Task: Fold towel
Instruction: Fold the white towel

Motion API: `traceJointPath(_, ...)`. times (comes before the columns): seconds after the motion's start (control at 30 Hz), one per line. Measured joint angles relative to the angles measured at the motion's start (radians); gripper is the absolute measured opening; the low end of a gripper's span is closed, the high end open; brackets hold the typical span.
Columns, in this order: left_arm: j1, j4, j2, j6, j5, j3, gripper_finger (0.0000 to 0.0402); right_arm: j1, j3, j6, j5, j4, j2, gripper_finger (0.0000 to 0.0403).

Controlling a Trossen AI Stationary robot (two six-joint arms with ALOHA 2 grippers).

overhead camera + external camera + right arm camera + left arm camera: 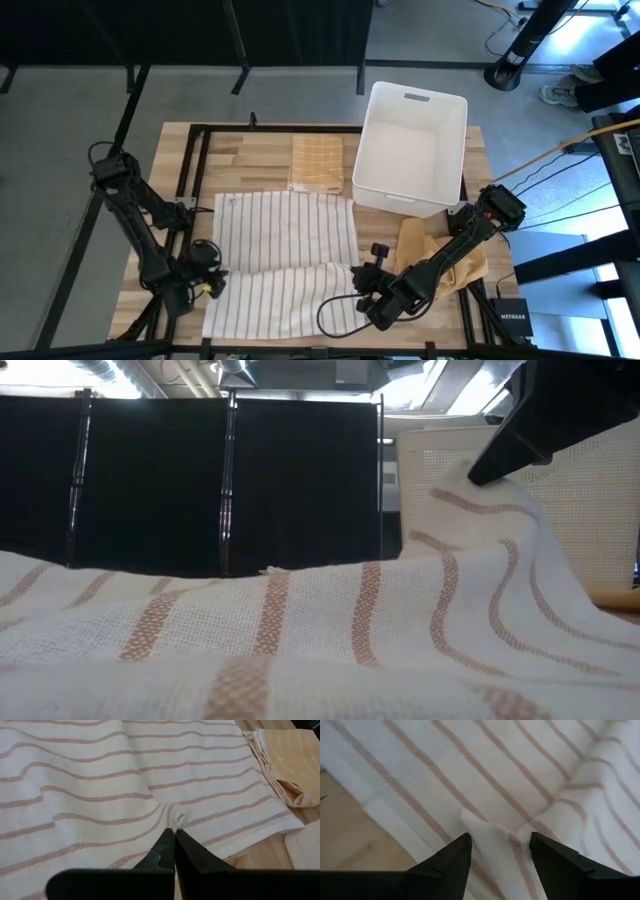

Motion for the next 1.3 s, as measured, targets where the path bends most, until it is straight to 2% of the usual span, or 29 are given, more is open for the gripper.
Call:
traceJointPath(0.13,0.033,0.053,0.000,-0.005,0.003,-0.055,0.0189,0.000,0.000,0.000,0.010,0.000,0.000,0.0002)
traceJointPath(0.3,0.047,0.171,0.000,0.112,-0.005,-0.089,0.0165,0.000,0.000,0.000,0.009,0.000,0.000,0.0002)
traceJointPath(0.4,0.051,0.185,0.000,0.162,-0.007,-0.089,0.0124,0.000,0.000,0.000,0.009,-0.001,0.000,0.0002)
traceJointPath(0.53,0.051,0.162,-0.002,0.181,-0.008,-0.086,0.0047,0.000,0.000,-0.009,0.012,-0.007,0.000,0.0003)
traceJointPath(0.63,0.041,0.070,-0.012,0.192,-0.024,-0.038,0.0009,0.000,0.000,-0.023,0.042,-0.020,0.000,0.0003)
traceJointPath(0.8,0.007,-0.190,-0.013,0.156,-0.107,0.118,0.0010,0.000,0.000,-0.013,0.039,-0.021,0.000,0.0003)
traceJointPath(0.97,-0.013,-0.383,-0.013,0.155,-0.218,0.245,0.0006,-0.015,0.000,0.028,0.093,-0.031,0.000,0.0003)
traceJointPath(1.13,-0.013,-0.513,-0.013,0.172,-0.269,0.293,0.0003,-0.059,0.000,0.029,0.175,-0.059,0.000,0.0003)
traceJointPath(1.3,-0.011,-0.634,-0.013,0.078,-0.288,0.289,0.0003,-0.142,0.000,0.028,0.195,-0.145,-0.002,0.0003)
